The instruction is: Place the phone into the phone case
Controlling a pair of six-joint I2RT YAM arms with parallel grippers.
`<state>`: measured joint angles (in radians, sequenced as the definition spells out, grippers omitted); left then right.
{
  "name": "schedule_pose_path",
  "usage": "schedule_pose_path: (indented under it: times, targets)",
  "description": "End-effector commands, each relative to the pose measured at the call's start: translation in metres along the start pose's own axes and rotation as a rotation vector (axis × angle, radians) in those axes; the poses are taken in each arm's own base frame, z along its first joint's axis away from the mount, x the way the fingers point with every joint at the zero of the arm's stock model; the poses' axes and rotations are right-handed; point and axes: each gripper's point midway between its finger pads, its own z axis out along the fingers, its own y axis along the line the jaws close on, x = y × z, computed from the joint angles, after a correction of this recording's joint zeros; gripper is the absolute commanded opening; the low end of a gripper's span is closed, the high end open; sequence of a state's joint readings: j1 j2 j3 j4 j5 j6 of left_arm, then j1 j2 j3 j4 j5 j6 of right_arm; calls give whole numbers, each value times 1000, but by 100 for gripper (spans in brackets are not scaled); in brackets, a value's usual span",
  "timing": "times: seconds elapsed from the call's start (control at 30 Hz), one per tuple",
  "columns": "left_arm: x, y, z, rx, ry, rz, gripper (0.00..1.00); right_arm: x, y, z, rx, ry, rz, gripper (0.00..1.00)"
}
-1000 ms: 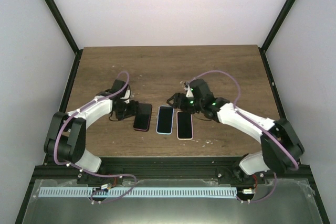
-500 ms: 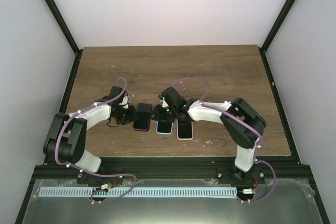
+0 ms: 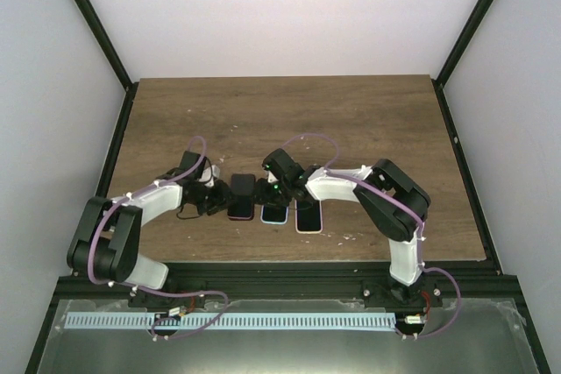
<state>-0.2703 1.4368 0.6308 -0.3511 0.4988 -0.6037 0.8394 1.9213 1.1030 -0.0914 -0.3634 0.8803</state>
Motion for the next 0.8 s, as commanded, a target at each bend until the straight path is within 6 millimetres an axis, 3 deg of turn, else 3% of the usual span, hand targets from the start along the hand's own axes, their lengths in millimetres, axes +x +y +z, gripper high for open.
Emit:
schedule_pose_path:
  times: [0.0, 0.13, 0.27, 0.57, 0.77]
  targets:
    - [-8, 1, -15, -62, -55, 22, 50, -6, -40, -10, 127, -43, 50, 36]
    - [-3, 10, -8, -86, -30, 30, 48, -6, -37, -20, 118, -66, 51, 36]
    - [4, 9, 0, -46, -4, 35, 37, -10, -26, -23, 89, -71, 47, 36]
    - [0, 5, 3, -22, -3, 52, 16, -17, -7, -3, 69, -55, 27, 40]
    - [-1, 4, 9, -12, 11, 23, 16, -19, -7, 12, 67, -39, 38, 41]
